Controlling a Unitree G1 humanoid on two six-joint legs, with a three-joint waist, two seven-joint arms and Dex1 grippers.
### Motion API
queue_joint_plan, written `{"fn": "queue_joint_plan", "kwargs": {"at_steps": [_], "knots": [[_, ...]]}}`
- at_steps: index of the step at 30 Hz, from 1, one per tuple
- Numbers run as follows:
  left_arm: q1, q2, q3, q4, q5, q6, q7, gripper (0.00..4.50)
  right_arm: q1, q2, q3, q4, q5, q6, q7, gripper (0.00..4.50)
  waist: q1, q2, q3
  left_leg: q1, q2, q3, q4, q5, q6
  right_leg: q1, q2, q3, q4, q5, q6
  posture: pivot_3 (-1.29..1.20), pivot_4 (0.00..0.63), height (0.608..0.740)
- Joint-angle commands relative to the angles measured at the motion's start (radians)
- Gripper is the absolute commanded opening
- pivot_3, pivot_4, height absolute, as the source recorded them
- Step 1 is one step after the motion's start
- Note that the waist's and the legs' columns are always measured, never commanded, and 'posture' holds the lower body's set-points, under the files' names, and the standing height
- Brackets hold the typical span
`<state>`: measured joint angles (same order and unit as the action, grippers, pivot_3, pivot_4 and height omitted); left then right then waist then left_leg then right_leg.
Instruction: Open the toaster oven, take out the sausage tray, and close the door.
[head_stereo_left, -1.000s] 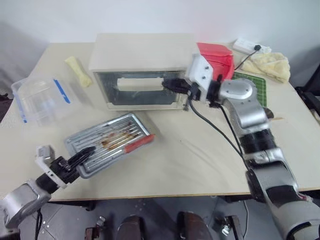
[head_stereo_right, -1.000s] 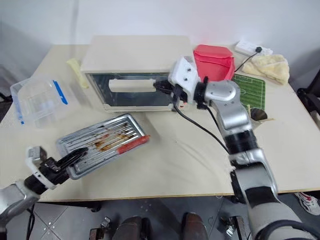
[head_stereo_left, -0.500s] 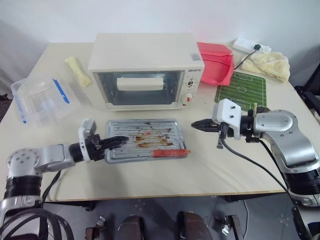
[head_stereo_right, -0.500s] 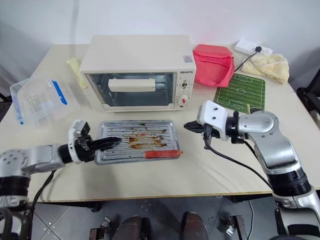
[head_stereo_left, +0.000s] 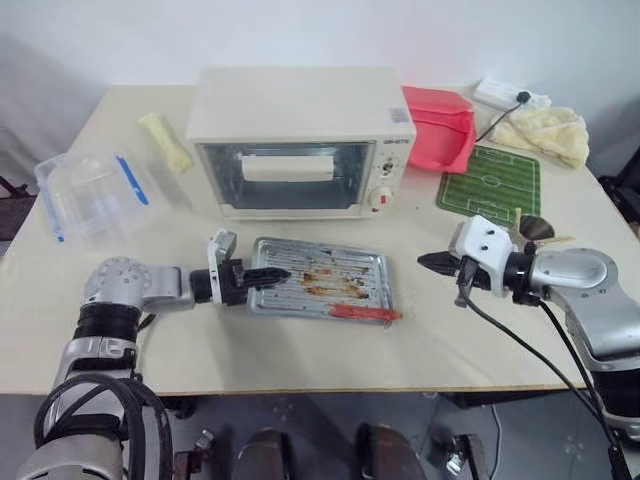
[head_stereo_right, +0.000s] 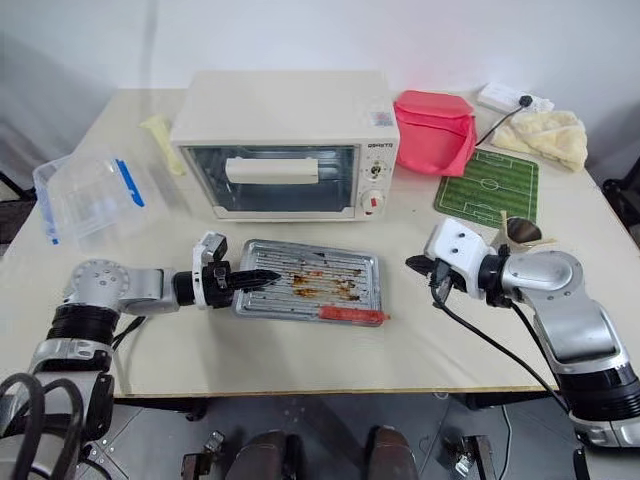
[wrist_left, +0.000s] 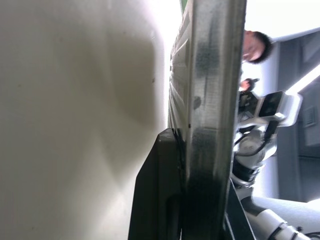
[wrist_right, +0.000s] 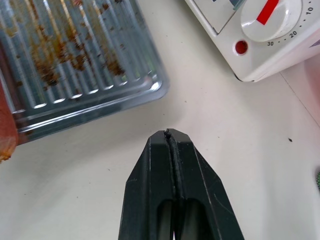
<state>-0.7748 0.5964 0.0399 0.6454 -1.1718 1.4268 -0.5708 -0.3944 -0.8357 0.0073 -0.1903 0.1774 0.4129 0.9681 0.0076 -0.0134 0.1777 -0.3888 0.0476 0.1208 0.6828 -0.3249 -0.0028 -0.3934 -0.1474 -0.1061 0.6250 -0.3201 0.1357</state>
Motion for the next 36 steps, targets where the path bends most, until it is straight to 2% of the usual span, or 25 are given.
{"fn": "queue_joint_plan", "kwargs": {"at_steps": [1,2,5,12,15,17,23,28,31,36], "knots": [[0.001,-0.012,-0.048,0.034,0.134,-0.033,-0.090,0.00,0.011,-0.032,-0.053,-0.023,0.008,-0.006,-0.008,0.03,0.006,0.000,0.000,0.000,0.000,0.000,0.000,0.000,0.000,0.000,0.000,0.000,0.000,0.000,0.000,0.00,0.150,0.740],[-0.002,-0.014,-0.052,0.039,0.156,-0.035,-0.111,0.00,0.015,-0.034,-0.055,-0.025,0.008,-0.006,-0.007,0.03,0.007,0.000,0.000,0.001,0.000,0.001,0.000,0.001,0.000,0.001,0.000,0.001,0.000,0.000,0.000,0.00,0.150,0.740],[-0.014,-0.020,-0.066,0.054,0.225,-0.047,-0.172,0.00,0.024,-0.053,-0.053,-0.021,0.017,0.033,0.004,0.61,0.010,0.001,-0.001,0.002,0.000,0.001,0.000,0.001,0.000,0.001,0.000,0.001,0.001,0.000,0.000,0.00,0.150,0.740],[-0.044,-0.032,-0.072,0.109,0.347,-0.061,-0.242,0.00,0.009,-0.067,-0.058,0.012,0.017,0.030,0.001,2.94,0.016,0.002,-0.001,0.002,0.000,0.001,0.000,0.002,0.001,0.001,-0.001,0.001,0.002,0.000,0.000,0.00,0.150,0.740],[-0.052,-0.032,-0.073,0.127,0.389,-0.068,-0.263,0.59,0.004,-0.073,-0.062,0.020,0.016,0.025,0.002,3.94,0.013,0.003,-0.002,0.003,0.000,0.001,0.000,0.002,0.001,0.001,-0.001,0.001,0.002,0.000,0.000,0.00,0.150,0.740],[-0.059,-0.032,-0.069,0.139,0.411,-0.074,-0.278,1.19,0.000,-0.074,-0.061,0.023,0.016,0.023,0.001,4.50,0.012,0.003,-0.002,0.003,0.000,0.001,0.000,0.003,0.001,0.001,-0.001,0.001,0.003,0.000,0.000,0.00,0.150,0.740],[-0.064,-0.033,-0.091,0.158,0.493,-0.093,-0.303,3.07,-0.018,-0.074,-0.052,0.022,0.015,0.031,-0.001,4.50,-0.002,0.003,-0.002,0.002,0.000,0.001,0.000,0.003,0.001,0.000,-0.001,0.001,0.003,0.000,0.000,0.00,0.150,0.740],[-0.072,-0.016,-0.083,0.168,0.519,-0.106,-0.305,4.46,-0.020,-0.078,-0.052,0.018,0.014,0.035,0.002,4.50,0.001,0.003,-0.002,0.004,0.000,0.000,0.000,0.003,0.001,0.002,-0.001,0.001,0.003,0.000,0.000,0.00,0.150,0.740],[-0.070,0.025,-0.080,0.141,0.528,-0.112,-0.310,4.46,-0.020,-0.084,-0.051,0.014,0.016,0.042,0.009,4.50,-0.003,0.004,-0.002,0.004,0.000,0.000,0.000,0.003,0.001,0.002,-0.002,0.001,0.003,0.000,-0.001,0.00,0.150,0.740],[0.004,0.187,-0.096,-0.064,0.555,-0.195,-0.383,4.46,-0.004,-0.101,-0.053,0.000,0.031,0.033,0.041,4.50,-0.038,0.003,-0.002,0.004,0.001,0.000,-0.002,0.004,-0.001,-0.001,-0.001,0.002,0.004,0.000,-0.002,0.00,0.150,0.740]]}}
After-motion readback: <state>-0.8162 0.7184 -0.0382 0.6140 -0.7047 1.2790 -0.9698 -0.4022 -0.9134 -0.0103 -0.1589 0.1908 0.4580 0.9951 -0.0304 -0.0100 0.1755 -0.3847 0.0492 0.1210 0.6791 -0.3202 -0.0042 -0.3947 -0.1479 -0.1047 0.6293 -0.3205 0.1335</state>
